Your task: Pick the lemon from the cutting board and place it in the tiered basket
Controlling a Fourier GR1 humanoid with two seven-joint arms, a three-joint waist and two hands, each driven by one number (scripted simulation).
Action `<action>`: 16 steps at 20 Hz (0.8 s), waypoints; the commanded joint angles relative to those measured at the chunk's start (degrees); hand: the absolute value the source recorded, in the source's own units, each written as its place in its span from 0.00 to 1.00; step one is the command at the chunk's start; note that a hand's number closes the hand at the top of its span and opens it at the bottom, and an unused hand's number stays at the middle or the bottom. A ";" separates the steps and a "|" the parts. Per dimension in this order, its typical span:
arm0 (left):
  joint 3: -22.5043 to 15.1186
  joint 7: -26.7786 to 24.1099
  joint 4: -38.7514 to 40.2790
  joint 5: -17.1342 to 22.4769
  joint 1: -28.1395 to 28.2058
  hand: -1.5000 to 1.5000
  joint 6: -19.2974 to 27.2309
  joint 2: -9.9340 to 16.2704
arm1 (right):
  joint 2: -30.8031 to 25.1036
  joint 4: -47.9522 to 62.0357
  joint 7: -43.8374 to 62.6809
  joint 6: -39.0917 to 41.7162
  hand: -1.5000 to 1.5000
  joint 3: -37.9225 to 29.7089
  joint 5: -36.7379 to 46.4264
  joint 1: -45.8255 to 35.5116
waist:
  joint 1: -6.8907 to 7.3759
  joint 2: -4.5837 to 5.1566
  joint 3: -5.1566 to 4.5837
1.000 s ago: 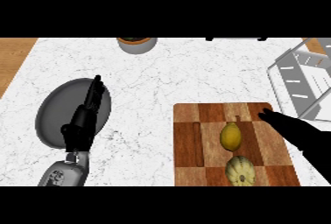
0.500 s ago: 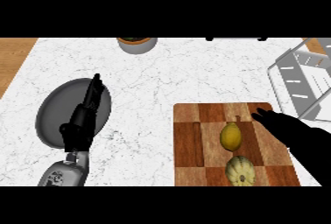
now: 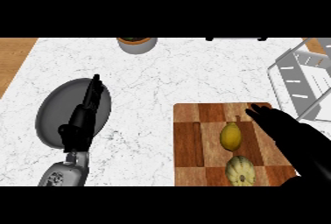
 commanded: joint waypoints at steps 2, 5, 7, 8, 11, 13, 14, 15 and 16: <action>1.98 -2.35 5.16 -0.83 -3.37 0.50 0.20 -1.76 | 1.87 3.26 -3.03 -0.36 0.00 -3.16 3.55 0.49 | -0.21 0.04 0.00; -0.30 -1.06 -3.28 -1.57 4.39 0.50 -1.29 -0.78 | 3.07 4.20 -3.91 2.15 0.00 -5.88 2.37 0.31 | 0.03 -0.03 -0.01; 0.57 2.10 -5.37 -0.16 3.52 0.50 -2.65 -0.25 | 3.15 6.98 -7.12 0.60 0.00 -5.72 3.61 1.78 | 0.08 -0.03 0.01; 1.25 0.74 1.13 -2.63 -1.05 0.50 -0.30 -1.65 | 3.27 6.31 -8.65 -1.53 0.00 -4.86 5.56 5.48 | -0.24 0.01 0.01; 4.28 -2.47 0.67 1.24 1.98 0.50 -4.65 0.45 | 5.50 7.02 -8.42 1.32 0.00 -5.14 5.64 1.93 | 0.01 0.01 -0.01; 0.57 3.33 -1.75 -3.17 -1.22 0.50 -0.78 -2.75 | 5.76 10.88 -12.15 -1.47 0.00 -5.38 7.26 1.59 | -0.04 0.00 0.01; 3.95 -6.41 5.31 -0.61 0.39 0.50 -2.22 -1.65 | 2.48 14.86 -19.16 -4.18 0.00 -7.39 6.84 3.23 | -0.12 0.10 0.01; 1.33 -0.60 0.57 -3.50 0.69 0.50 -1.20 -2.82 | 6.84 8.45 -11.77 1.38 0.00 -5.99 7.03 1.45 | -0.07 -0.02 0.00; 3.03 -1.88 3.10 -1.70 -1.47 0.50 -3.14 -2.21 | 5.70 10.68 -15.98 -0.89 0.00 -6.83 7.97 3.47 | -0.15 0.00 0.00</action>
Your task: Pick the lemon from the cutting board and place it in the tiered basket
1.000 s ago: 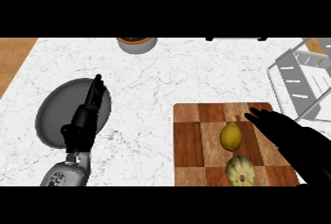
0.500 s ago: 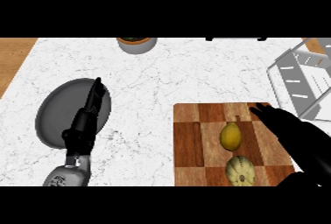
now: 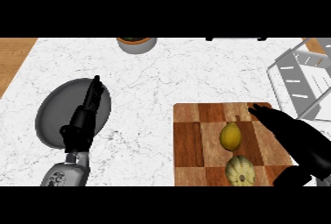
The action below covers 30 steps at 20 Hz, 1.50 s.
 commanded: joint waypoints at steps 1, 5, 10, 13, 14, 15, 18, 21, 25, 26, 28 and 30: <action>-0.96 0.72 -1.33 -1.52 1.30 0.50 0.59 -1.44 | 2.12 1.55 -4.57 -2.85 0.00 0.69 3.10 3.04 | -0.02 -0.03 0.00; -0.71 1.23 -0.85 -1.85 0.49 0.50 -0.20 -1.92 | 6.58 2.57 0.51 1.62 0.00 1.80 4.31 -2.81 | 0.10 -0.02 -0.01; -0.22 5.42 -3.29 -3.11 -1.79 0.50 0.05 -1.96 | 7.00 4.98 -4.47 -1.93 0.00 2.82 7.58 1.50 | -0.01 -0.04 0.01; 2.61 2.57 -3.88 0.30 1.45 0.50 -3.07 -0.07 | 10.28 8.23 -2.40 -0.93 0.00 3.70 8.21 -1.88 | 0.18 -0.02 0.00; -0.16 1.80 -4.11 -1.96 2.85 0.50 -1.87 -1.83 | 11.98 4.59 1.54 1.67 0.00 4.91 8.64 -2.44 | 0.12 -0.04 -0.01; 0.10 5.32 -3.80 -3.11 -0.28 0.50 -0.77 -2.38 | 8.59 7.40 -2.94 2.99 0.00 -0.46 6.51 -3.80 | 0.05 -0.02 0.00; -1.10 1.40 -3.69 -3.20 2.79 0.50 -0.51 -3.19 | 10.82 6.69 -2.82 -1.36 0.00 4.00 11.23 0.39 | 0.00 -0.04 -0.01; 1.89 2.25 -1.14 -2.24 -1.03 0.50 -1.73 -2.22 | 11.17 12.24 -4.81 -0.37 0.00 0.96 10.91 -5.09 | 0.05 -0.01 -0.01; 2.76 -0.66 0.05 -2.21 0.41 0.50 -2.33 -1.40 | 12.09 15.89 -6.14 -0.98 0.00 0.23 11.60 -6.24 | 0.09 -0.01 -0.01; 4.19 -0.96 2.04 -1.03 -1.52 0.50 -3.18 -1.18 | 12.56 15.73 -5.96 -0.73 0.00 0.17 11.77 -6.23 | 0.04 0.00 -0.01; 0.89 2.47 -5.45 -2.08 3.31 0.50 -1.99 -2.90 | 10.63 14.24 -7.68 -0.59 0.00 -1.60 11.18 -4.33 | 0.09 -0.06 0.00; 2.22 0.26 -1.13 -1.72 0.77 0.50 -3.06 -2.29 | 13.26 22.09 -8.86 -5.09 0.00 0.16 13.82 -7.50 | 0.16 0.00 0.00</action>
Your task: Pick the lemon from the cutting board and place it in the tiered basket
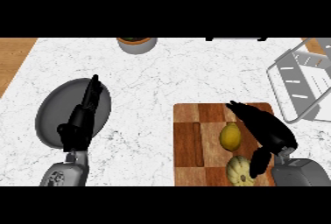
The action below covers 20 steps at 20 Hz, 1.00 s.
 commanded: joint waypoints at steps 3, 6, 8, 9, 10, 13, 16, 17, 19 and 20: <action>1.28 -0.68 0.42 0.49 0.16 0.50 -0.91 0.35 | 0.36 -2.50 -1.85 0.21 0.00 -0.09 0.61 3.35 | -0.10 0.07 0.15; 0.87 -3.71 5.33 -1.10 -1.40 0.50 1.17 -1.52 | 2.05 0.57 -2.46 -3.41 0.00 0.61 2.30 3.67 | -0.13 0.11 0.15; 2.00 -1.28 5.47 -0.49 -4.55 0.50 -0.03 -0.36 | 3.55 4.92 -2.61 -5.24 0.00 1.19 3.24 2.34 | -0.06 0.15 0.16; -0.13 4.33 -2.92 -0.88 -1.68 0.50 -0.21 -0.48 | 4.03 7.26 -3.22 -5.94 0.00 -0.11 2.74 -0.59 | 0.23 0.10 0.17; -2.82 3.21 1.26 -2.10 -3.97 0.50 4.46 -2.35 | 3.79 4.48 -4.24 -6.42 0.00 1.88 3.14 4.02 | -0.12 0.10 0.17; 0.14 2.52 -1.72 0.04 -0.62 0.50 -1.11 0.25 | 3.83 6.38 -5.74 -9.87 0.00 -0.98 2.75 3.47 | 0.05 0.10 0.17; 0.56 -2.67 2.32 -0.56 0.42 0.50 -0.29 -0.25 | 5.36 6.26 -5.74 -13.83 1.00 -0.53 4.37 3.84 | -0.05 0.14 0.16; -1.61 1.56 -1.94 -1.80 0.22 0.50 0.47 -1.46 | 4.06 6.33 -7.42 -13.97 1.00 -0.49 4.85 3.66 | 0.02 0.08 0.17; -0.02 0.90 -0.56 -0.83 -0.31 0.50 -0.28 -0.33 | 4.38 12.36 -9.94 -21.41 1.00 1.92 9.84 0.84 | 0.39 0.23 0.19; 1.34 -2.59 1.95 0.54 0.07 0.50 -1.73 0.68 | 4.50 9.03 -8.46 -20.72 1.00 3.46 11.16 1.76 | 0.12 0.19 0.16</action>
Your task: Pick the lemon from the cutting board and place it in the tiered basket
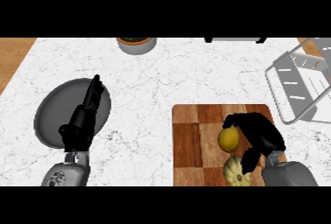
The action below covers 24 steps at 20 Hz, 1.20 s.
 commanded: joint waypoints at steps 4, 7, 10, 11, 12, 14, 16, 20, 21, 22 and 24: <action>-0.88 1.76 -1.96 -0.72 0.35 0.50 0.98 -0.71 | 0.35 9.53 -4.41 -13.29 1.00 0.92 6.61 -2.26 | 0.49 0.72 1.05; 1.74 0.63 -0.70 1.93 0.27 0.50 -2.02 1.80 | 1.04 9.06 -2.03 -14.14 1.00 0.73 8.07 0.02 | 0.23 0.71 1.03; 1.81 -0.47 0.00 1.19 0.63 0.50 -0.58 1.13 | -7.11 6.54 -2.13 -5.90 1.00 -5.35 4.90 4.54 | -0.43 0.62 1.00; -1.06 3.12 -2.08 -0.26 -0.19 0.50 0.15 -0.70 | -10.27 8.85 -3.81 -4.18 1.00 -8.51 3.30 3.75 | -0.33 0.62 1.05; -0.32 0.59 -0.92 -0.23 0.89 0.50 0.72 -0.72 | -12.82 9.05 -4.16 -2.27 1.00 -10.40 2.48 5.35 | -0.65 0.65 1.01; -1.28 0.49 -0.26 -1.53 -0.13 0.50 1.60 -1.58 | -11.04 9.13 -1.27 -2.87 1.00 -11.01 3.33 3.54 | -0.17 0.66 1.01; 1.49 -2.69 1.49 1.19 1.00 0.50 -1.61 1.21 | -12.91 4.96 -0.70 -1.24 1.00 -13.84 1.80 4.61 | -0.30 0.63 0.99; 2.89 -3.55 3.10 0.91 -0.49 0.50 -0.98 1.65 | -15.89 -0.92 -1.13 -1.05 1.00 -20.16 -1.39 7.58 | -0.56 0.62 0.98; 0.72 1.97 -2.23 -0.42 -0.28 0.50 -0.04 0.70 | -15.38 -3.23 0.64 -0.40 1.00 -20.90 -1.70 6.80 | -0.36 0.53 1.00; 0.59 1.29 -2.44 0.70 1.37 0.50 -0.67 0.27 | -17.90 -8.65 0.90 3.00 1.00 -23.69 -4.15 8.00 | -0.82 0.36 0.96; 0.54 -1.46 1.06 -0.35 0.76 0.50 0.36 -0.46 | -20.13 -11.94 1.58 6.27 1.00 -27.98 -7.05 7.56 | -1.16 0.41 0.93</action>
